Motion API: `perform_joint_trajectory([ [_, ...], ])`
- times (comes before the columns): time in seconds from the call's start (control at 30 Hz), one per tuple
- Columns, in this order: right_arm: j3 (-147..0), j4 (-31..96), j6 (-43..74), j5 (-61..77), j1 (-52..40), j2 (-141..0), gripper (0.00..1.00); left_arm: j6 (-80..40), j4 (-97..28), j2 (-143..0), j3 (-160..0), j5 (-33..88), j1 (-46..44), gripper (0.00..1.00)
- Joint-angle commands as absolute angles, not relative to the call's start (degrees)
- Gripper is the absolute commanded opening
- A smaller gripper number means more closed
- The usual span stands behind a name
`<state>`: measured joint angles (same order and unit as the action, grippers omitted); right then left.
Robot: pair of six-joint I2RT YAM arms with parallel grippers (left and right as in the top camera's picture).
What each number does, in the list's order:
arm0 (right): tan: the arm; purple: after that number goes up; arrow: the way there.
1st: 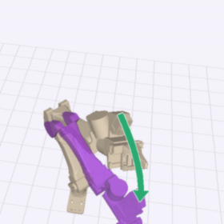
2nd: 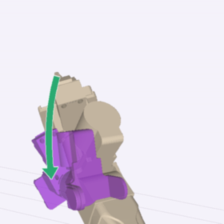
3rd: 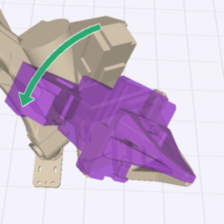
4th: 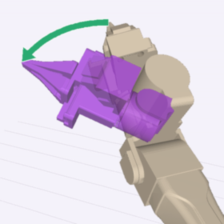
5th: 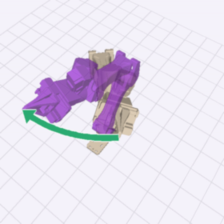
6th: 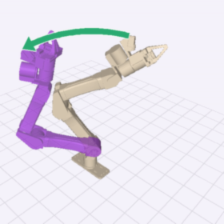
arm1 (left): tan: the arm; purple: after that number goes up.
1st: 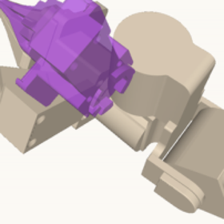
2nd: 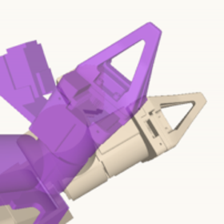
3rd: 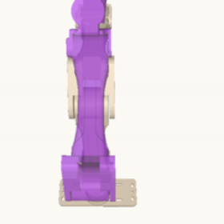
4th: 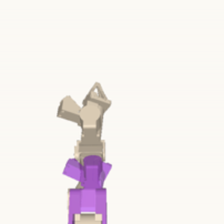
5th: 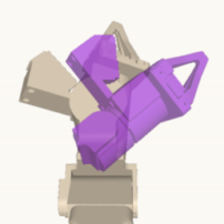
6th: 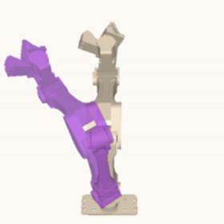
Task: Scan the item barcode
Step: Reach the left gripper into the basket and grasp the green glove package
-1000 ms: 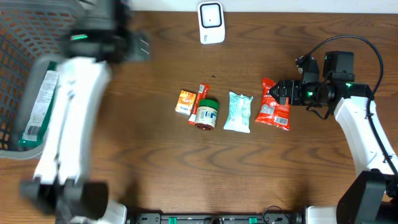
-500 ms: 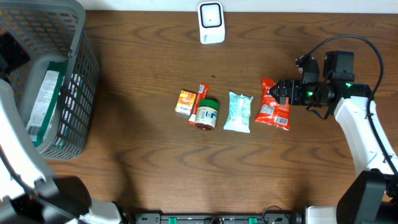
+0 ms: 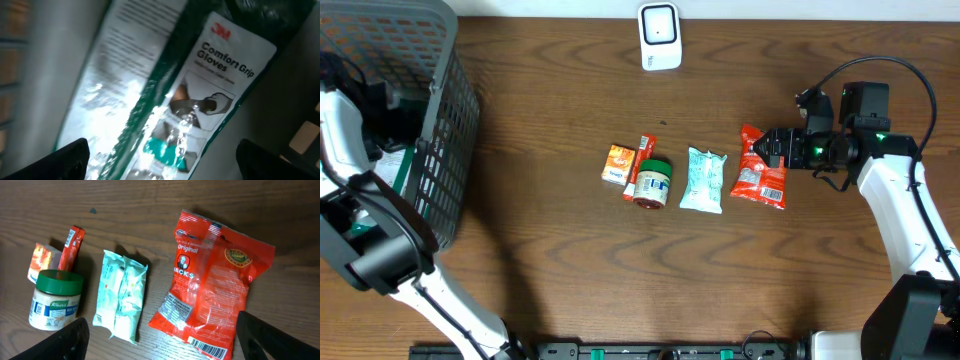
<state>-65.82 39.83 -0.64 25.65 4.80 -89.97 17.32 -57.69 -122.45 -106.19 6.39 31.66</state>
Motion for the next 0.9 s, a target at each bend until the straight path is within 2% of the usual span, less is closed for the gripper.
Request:
perform_joint_trajectory([
  [0.0, -65.4, 39.9, -0.9, 25.5, 4.4, -90.5, 0.89, 19.9, -58.1, -125.4, -106.0, 9.4, 31.7, 0.93],
  [0.27, -65.4, 39.6, -0.9, 25.5, 4.4, -90.5, 0.89, 19.6, -58.5, -131.7, -104.5, 9.6, 31.6, 0.93],
  [0.37, -65.4, 39.6, -0.9, 25.5, 4.4, -90.5, 0.89, 18.6, -58.5, -133.8, -104.2, 9.4, 31.6, 0.89],
  [0.43, -65.4, 39.6, -0.9, 25.5, 4.4, -90.5, 0.89, 18.3, -58.4, -134.3, -104.2, 9.4, 31.6, 0.75],
  [0.47, -65.4, 39.6, -0.9, 25.5, 4.4, -90.5, 0.89, 18.3, -58.4, -134.4, -104.2, 9.5, 31.6, 0.6],
  [0.5, -65.4, 39.7, -0.9, 25.5, 4.4, -90.5, 0.89, 18.3, -58.4, -134.4, -104.2, 9.5, 31.6, 0.54],
  [0.57, -65.4, 39.6, -0.9, 25.5, 4.4, -90.5, 0.89, 18.3, -58.4, -134.4, -104.2, 9.5, 31.6, 0.3],
  [0.6, -65.4, 39.6, -0.9, 25.5, 4.4, -90.5, 0.9, 18.1, -58.3, -134.4, -104.2, 9.5, 31.6, 0.26],
  [0.63, -65.4, 39.7, -0.9, 25.5, 4.4, -90.5, 0.89, 17.8, -58.2, -134.4, -104.2, 9.5, 31.6, 0.26],
  [0.7, -65.4, 39.7, -0.9, 25.5, 4.4, -90.5, 0.89, 16.1, -58.3, -134.3, -104.9, 9.5, 31.6, 0.39],
  [0.77, -65.4, 39.7, -0.9, 25.5, 4.4, -90.5, 0.89, 14.8, -58.4, -134.0, -105.9, 9.5, 31.6, 0.4],
  [0.8, -65.4, 39.7, -0.9, 25.5, 4.4, -90.5, 0.89, 14.7, -58.7, -133.7, -106.6, 9.5, 31.6, 0.56],
  [0.83, -65.4, 39.7, -0.9, 25.5, 4.4, -90.5, 0.89, 14.7, -58.8, -133.3, -106.8, 9.5, 31.6, 0.67],
  [0.87, -65.4, 39.7, -0.9, 25.5, 4.4, -90.5, 0.89, 14.7, -58.9, -132.6, -106.9, 9.5, 31.6, 0.73],
])
